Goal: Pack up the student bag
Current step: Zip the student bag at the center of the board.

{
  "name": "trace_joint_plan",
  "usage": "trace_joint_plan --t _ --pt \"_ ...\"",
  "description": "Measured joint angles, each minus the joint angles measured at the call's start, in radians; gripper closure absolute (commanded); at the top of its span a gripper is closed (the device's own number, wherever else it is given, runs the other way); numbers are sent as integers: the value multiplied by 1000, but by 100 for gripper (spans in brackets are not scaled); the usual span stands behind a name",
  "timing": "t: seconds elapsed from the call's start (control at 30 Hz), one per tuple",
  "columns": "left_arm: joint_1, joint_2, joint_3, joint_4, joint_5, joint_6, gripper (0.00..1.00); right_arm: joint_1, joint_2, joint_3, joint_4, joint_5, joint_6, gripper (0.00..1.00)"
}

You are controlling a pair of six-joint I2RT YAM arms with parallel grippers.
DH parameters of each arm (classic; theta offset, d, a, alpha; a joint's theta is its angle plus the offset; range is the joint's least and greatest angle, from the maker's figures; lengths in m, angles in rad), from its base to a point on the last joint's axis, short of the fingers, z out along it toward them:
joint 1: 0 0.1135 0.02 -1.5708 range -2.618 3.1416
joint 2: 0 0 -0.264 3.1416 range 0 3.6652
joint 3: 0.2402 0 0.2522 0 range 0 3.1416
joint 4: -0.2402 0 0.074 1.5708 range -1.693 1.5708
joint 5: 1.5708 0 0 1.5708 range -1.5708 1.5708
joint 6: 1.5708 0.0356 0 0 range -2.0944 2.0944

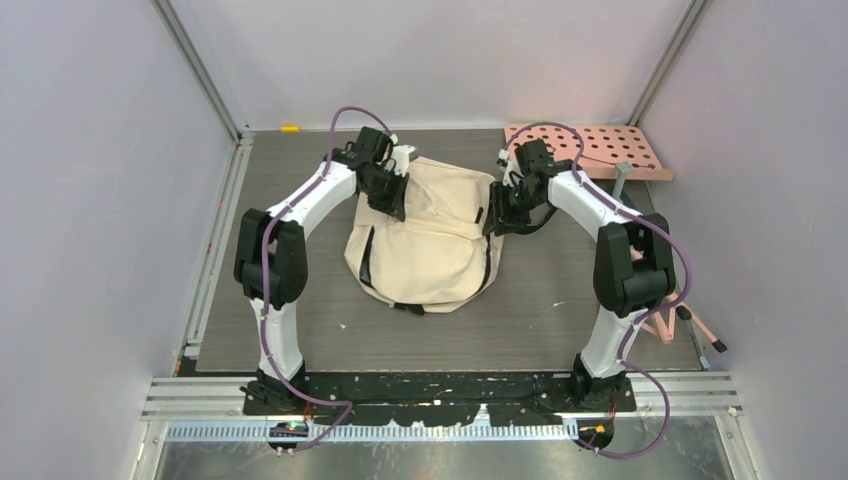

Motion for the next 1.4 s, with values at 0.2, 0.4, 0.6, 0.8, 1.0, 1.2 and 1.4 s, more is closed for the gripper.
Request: trace_joint_plan --t 0.2,0.4,0.6,0.8,1.0,1.2,1.4 --pt "0 0 0 2 -8 -17 100 3 33 11 -5 -6 -16 60" --pt "0 0 2 1 -13 -32 100 4 39 11 2 -9 -19 66" --pt "9 6 8 0 -18 -84 100 4 49 11 17 -16 -18 68" --pt "51 22 17 12 30 -156 100 4 53 6 45 -17 -18 69" --pt "69 24 17 18 43 -166 100 6 79 10 75 -37 -8 71" --pt "72 24 17 18 44 -168 100 6 112 53 65 -51 3 89" --pt "85 26 17 21 44 -214 100 8 117 59 79 -55 6 99"
